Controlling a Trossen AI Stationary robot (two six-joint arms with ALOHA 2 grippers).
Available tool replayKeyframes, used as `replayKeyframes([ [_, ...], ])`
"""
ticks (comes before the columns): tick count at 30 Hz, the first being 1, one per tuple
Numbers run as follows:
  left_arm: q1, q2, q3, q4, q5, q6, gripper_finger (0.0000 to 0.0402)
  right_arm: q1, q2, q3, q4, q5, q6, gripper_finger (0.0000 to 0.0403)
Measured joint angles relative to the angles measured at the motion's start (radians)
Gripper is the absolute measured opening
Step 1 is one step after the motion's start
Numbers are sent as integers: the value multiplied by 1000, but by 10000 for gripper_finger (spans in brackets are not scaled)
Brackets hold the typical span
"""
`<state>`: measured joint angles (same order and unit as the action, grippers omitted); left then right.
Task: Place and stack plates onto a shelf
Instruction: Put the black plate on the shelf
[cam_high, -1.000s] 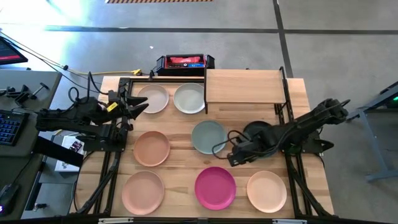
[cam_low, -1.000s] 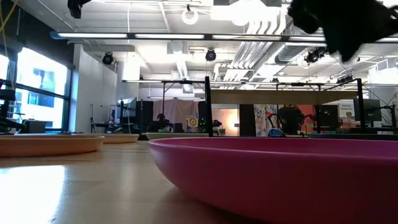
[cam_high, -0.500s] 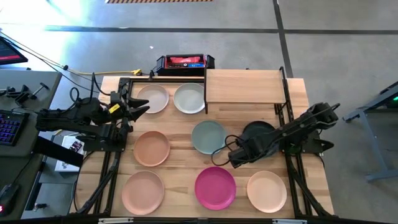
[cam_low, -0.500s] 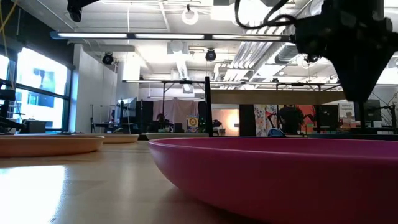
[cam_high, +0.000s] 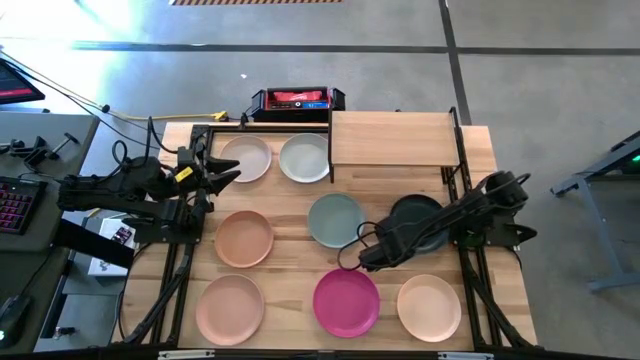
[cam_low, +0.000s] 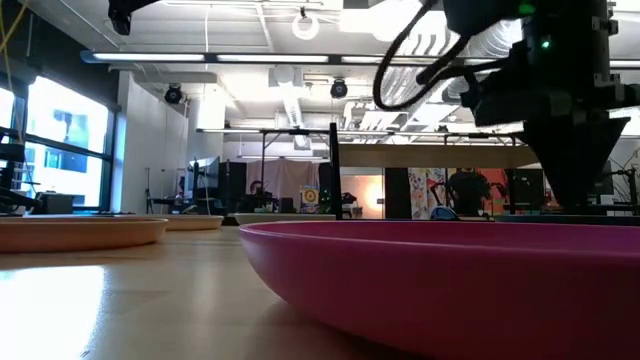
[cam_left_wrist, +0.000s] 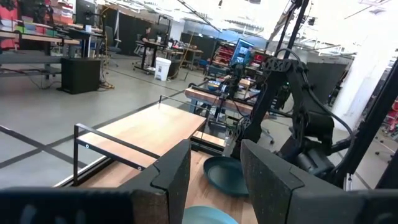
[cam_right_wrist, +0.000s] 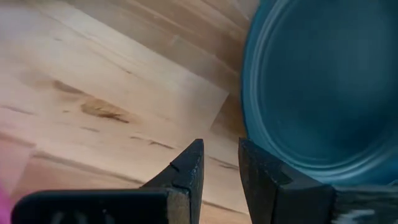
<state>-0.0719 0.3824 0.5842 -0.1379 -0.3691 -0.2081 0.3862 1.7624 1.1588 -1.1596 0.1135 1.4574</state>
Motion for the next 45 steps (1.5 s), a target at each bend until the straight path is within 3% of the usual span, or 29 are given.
replayKeyframes([
  [30, 0, 0, 0, -1, 0, 1, 131, -66, 9, -29, 6, 90, -71, 78],
  [45, 0, 0, 0, -1, 0, 0, 131, -66, 113, -29, 16, 38, -71, 78],
])
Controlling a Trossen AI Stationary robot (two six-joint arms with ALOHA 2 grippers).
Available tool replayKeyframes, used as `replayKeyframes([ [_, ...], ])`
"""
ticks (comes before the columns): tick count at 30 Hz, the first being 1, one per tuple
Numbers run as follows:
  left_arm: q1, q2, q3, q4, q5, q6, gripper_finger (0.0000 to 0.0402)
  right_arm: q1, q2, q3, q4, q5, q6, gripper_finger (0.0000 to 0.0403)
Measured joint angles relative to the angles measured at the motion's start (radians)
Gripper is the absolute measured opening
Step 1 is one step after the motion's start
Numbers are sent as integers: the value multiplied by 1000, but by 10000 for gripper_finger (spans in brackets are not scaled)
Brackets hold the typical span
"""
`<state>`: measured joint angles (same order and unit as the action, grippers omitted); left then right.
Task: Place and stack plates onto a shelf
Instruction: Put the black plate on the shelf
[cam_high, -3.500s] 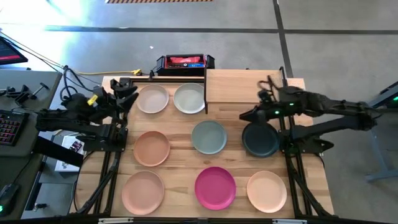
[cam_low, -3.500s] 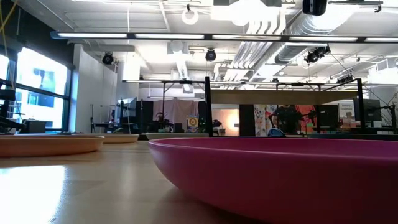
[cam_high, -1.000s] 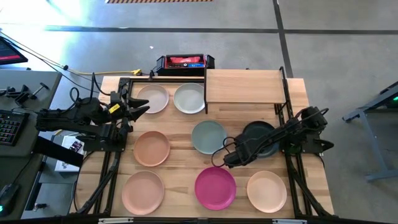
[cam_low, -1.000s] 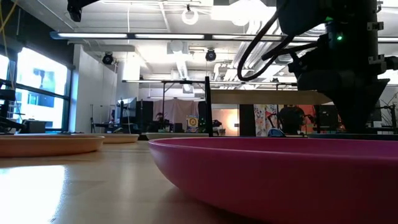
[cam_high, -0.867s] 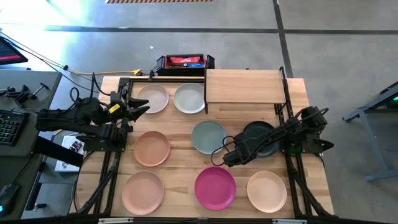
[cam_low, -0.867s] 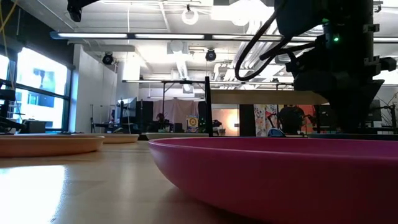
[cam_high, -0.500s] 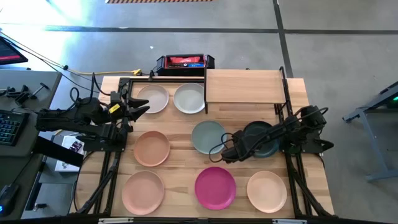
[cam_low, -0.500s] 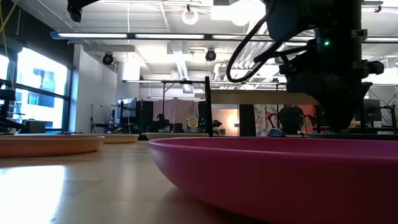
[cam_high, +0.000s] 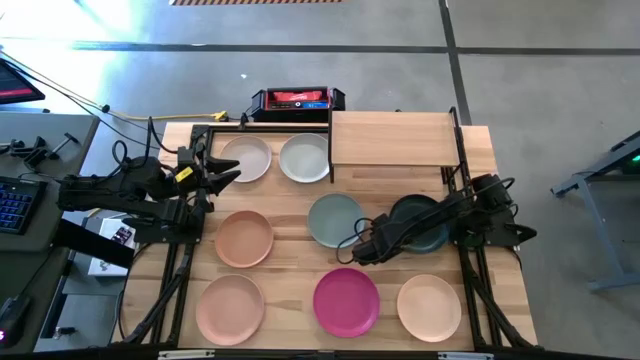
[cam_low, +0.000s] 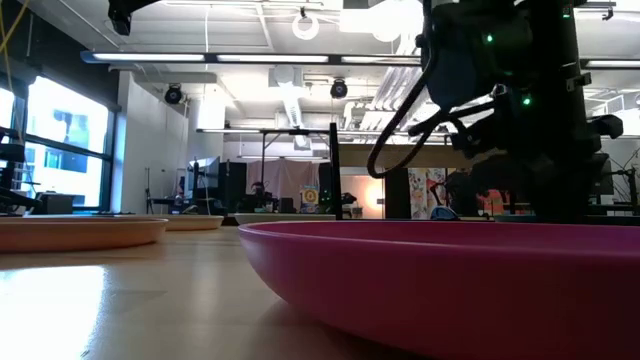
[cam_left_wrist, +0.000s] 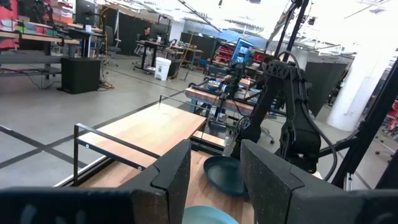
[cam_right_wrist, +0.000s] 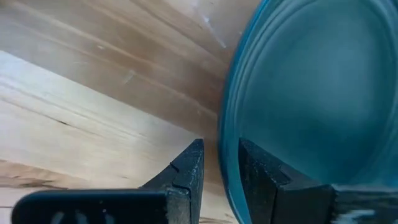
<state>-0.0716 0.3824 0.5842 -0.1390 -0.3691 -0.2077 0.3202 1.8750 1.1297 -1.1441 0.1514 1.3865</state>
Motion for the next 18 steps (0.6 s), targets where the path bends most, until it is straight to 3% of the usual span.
replayKeyframes([
  [5, 0, 0, 0, 0, 0, 0, 131, 0, 5, 0, -6, -16, 12, 68],
  [10, 0, 0, 0, 0, 0, 0, 131, 0, 5, 0, -35, -47, 18, 9],
  [18, 0, 0, 0, -2, 0, 0, 131, 6, 2, 9, -44, -108, 19, 3],
])
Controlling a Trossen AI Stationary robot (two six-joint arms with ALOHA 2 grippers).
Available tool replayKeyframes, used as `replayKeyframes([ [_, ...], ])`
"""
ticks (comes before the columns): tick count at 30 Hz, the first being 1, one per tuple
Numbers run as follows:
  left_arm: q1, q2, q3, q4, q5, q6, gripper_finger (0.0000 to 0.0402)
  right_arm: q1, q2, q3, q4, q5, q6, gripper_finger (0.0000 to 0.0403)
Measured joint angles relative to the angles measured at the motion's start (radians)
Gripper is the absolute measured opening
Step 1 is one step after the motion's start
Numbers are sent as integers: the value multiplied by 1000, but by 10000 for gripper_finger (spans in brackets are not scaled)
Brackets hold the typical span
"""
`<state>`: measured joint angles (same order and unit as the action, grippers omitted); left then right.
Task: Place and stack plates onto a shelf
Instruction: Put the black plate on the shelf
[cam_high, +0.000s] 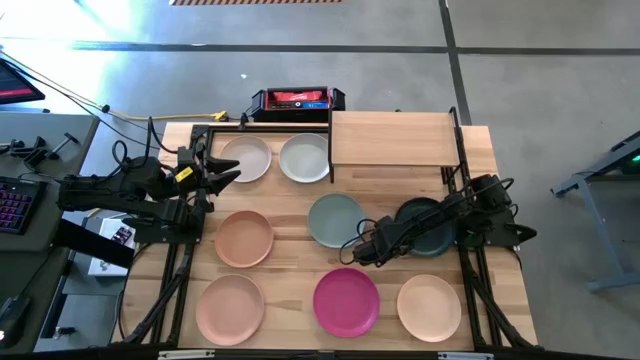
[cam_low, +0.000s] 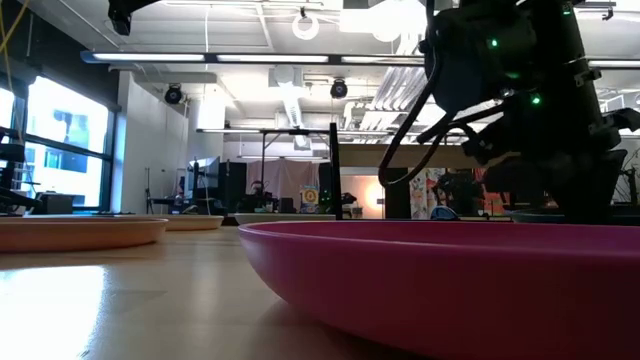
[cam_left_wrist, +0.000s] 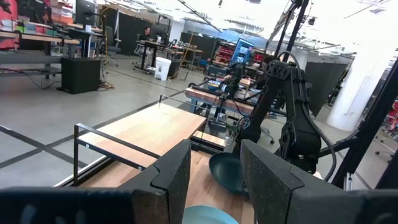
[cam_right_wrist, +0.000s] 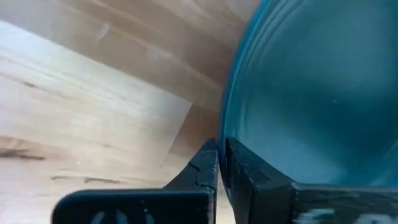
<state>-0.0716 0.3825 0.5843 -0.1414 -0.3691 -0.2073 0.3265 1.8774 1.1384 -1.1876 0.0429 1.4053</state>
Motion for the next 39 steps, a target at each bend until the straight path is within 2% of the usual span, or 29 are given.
replayKeyframes([
  [8, 0, 0, 0, -22, 0, -1, 131, 34, 0, 145, -59, 28, -10, 0],
  [14, 0, 0, 0, -21, 0, -1, 131, 56, -1, 312, -223, 117, 10, 0],
  [22, 0, 0, 0, -21, 0, 0, 131, 56, -2, 535, -385, 162, -2, 0],
  [29, 0, 0, 0, -23, 0, 0, 131, 39, -3, 690, -384, 283, -81, 0],
  [33, 0, 0, 0, -28, 0, 0, 131, 5, -3, 748, -383, 350, -190, 0],
  [39, 0, 0, 0, -34, 0, 0, 131, -78, -3, 784, -383, 384, -381, 0],
])
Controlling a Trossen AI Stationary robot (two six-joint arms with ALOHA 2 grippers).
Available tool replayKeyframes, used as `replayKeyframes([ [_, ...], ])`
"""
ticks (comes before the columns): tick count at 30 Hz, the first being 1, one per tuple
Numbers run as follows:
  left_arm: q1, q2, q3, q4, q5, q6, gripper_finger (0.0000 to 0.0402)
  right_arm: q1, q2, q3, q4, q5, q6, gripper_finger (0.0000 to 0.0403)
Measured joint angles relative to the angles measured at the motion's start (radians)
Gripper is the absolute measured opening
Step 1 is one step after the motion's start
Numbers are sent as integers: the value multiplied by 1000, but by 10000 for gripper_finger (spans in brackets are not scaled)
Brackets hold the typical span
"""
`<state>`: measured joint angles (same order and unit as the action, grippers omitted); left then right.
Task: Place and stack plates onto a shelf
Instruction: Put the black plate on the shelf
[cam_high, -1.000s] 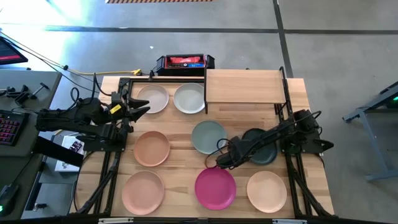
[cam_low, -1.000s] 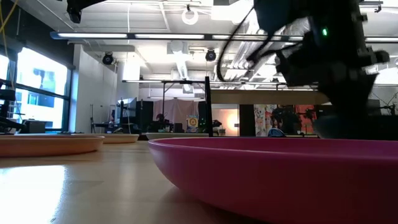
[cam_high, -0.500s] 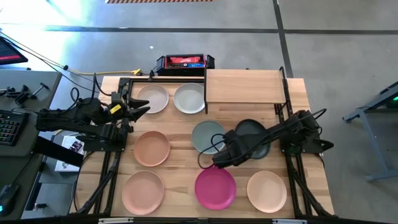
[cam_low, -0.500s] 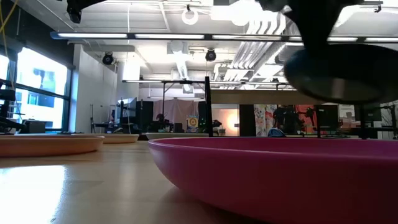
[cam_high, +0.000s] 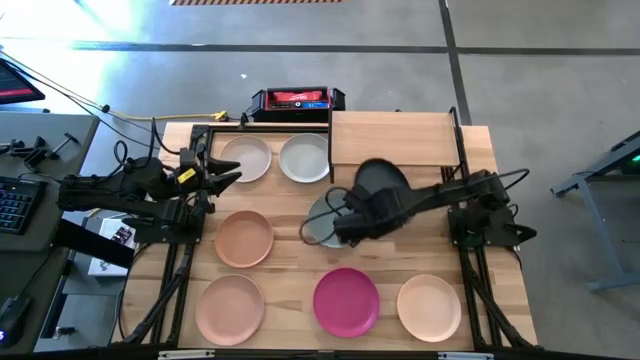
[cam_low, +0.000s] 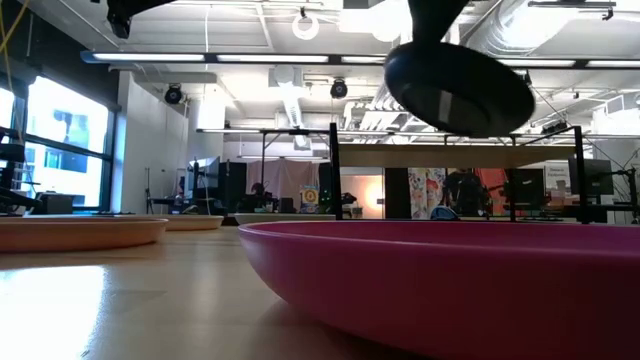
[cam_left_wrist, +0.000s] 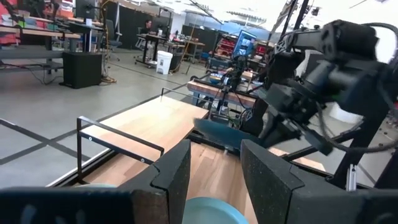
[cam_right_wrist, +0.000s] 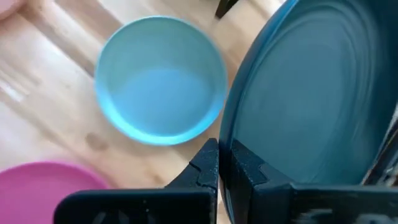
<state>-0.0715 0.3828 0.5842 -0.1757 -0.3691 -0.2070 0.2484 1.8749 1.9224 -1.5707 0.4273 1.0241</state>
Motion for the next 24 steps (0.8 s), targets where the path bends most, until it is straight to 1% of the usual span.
replayKeyframes([
  [8, 0, 0, 0, -13, -2, 0, 131, -119, 0, 0, 0, 35, -228, 0],
  [14, 0, 0, 0, -15, -56, 1, 131, -202, -16, -10, 0, 44, -371, 0],
  [18, 0, 0, 0, -16, -95, 1, 131, -256, -85, -61, -1, 51, -421, 0],
  [24, 0, 0, 0, -16, -163, 1, 131, -337, -226, -198, -3, 69, -429, 0],
])
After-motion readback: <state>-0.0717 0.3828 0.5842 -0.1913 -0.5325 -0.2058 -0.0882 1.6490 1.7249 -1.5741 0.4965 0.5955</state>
